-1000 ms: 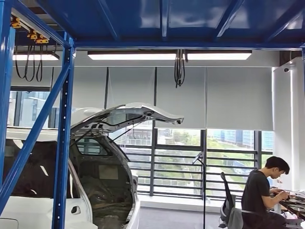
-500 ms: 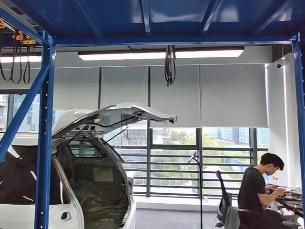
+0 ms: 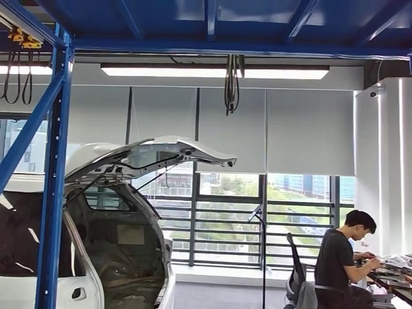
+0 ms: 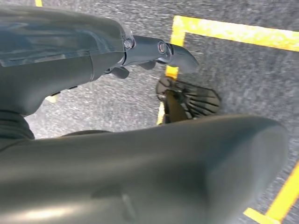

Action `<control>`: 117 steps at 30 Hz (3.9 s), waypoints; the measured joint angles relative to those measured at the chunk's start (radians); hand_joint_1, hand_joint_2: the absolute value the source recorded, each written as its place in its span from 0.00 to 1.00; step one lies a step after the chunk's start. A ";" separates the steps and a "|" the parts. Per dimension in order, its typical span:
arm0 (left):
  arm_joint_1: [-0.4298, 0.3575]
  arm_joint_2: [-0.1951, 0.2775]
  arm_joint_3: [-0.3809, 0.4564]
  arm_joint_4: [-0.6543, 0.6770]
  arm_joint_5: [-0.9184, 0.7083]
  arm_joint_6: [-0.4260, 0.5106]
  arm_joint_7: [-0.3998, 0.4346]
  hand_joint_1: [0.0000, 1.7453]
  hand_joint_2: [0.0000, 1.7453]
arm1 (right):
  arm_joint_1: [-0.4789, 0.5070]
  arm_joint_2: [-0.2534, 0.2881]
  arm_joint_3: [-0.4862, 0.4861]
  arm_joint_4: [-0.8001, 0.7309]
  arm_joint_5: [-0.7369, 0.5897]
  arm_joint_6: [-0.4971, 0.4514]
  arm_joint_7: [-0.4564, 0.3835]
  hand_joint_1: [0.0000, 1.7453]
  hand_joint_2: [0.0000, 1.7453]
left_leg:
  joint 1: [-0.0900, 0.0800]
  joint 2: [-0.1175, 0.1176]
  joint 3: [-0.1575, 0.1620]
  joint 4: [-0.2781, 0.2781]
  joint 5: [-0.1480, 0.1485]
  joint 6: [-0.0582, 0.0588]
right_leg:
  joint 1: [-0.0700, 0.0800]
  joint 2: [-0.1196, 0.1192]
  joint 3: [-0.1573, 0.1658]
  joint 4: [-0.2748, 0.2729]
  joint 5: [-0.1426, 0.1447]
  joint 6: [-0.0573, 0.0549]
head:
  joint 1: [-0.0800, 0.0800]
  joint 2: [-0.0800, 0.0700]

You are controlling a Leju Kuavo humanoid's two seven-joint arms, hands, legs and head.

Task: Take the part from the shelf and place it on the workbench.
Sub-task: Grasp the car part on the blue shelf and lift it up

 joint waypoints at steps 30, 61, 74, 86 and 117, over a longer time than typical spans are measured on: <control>-0.001 -0.004 0.032 0.001 0.051 0.005 -0.003 0.00 0.00 | -0.043 -0.245 0.036 0.318 0.140 -0.098 0.512 0.00 0.00 | -0.011 0.001 0.019 -0.019 -0.014 -0.018 | 0.003 0.002 0.044 -0.119 0.026 -0.022 | 0.000 0.000; -0.010 -0.007 0.007 0.008 -0.019 -0.026 -0.008 0.00 0.00 | -0.430 -0.442 0.479 0.731 0.463 -0.072 0.484 0.00 1.00 | -0.011 0.001 0.021 -0.019 -0.014 -0.018 | 0.003 0.002 0.044 -0.119 0.026 -0.022 | 0.000 0.000; -0.010 -0.007 0.004 0.008 -0.024 -0.034 -0.011 0.00 0.00 | -0.516 -0.457 0.563 0.850 0.425 -0.074 0.485 0.00 1.00 | -0.011 0.001 0.020 -0.019 -0.014 -0.018 | 0.003 0.002 0.044 -0.119 0.026 -0.022 | 0.000 0.000; -0.010 -0.009 0.001 0.008 -0.034 -0.044 -0.015 0.00 0.00 | -0.552 -0.463 0.603 0.965 0.462 -0.132 0.497 0.00 1.00 | -0.011 0.001 0.020 -0.019 -0.014 -0.018 | 0.003 0.002 0.044 -0.119 0.026 -0.021 | 0.000 0.000; -0.012 -0.013 -0.015 0.008 -0.062 -0.046 -0.033 0.00 0.00 | -0.610 -0.297 0.556 1.202 0.748 -0.305 0.522 0.47 1.00 | -0.011 0.001 0.031 -0.019 -0.014 -0.018 | 0.003 0.003 0.055 -0.119 0.026 -0.021 | 0.000 0.000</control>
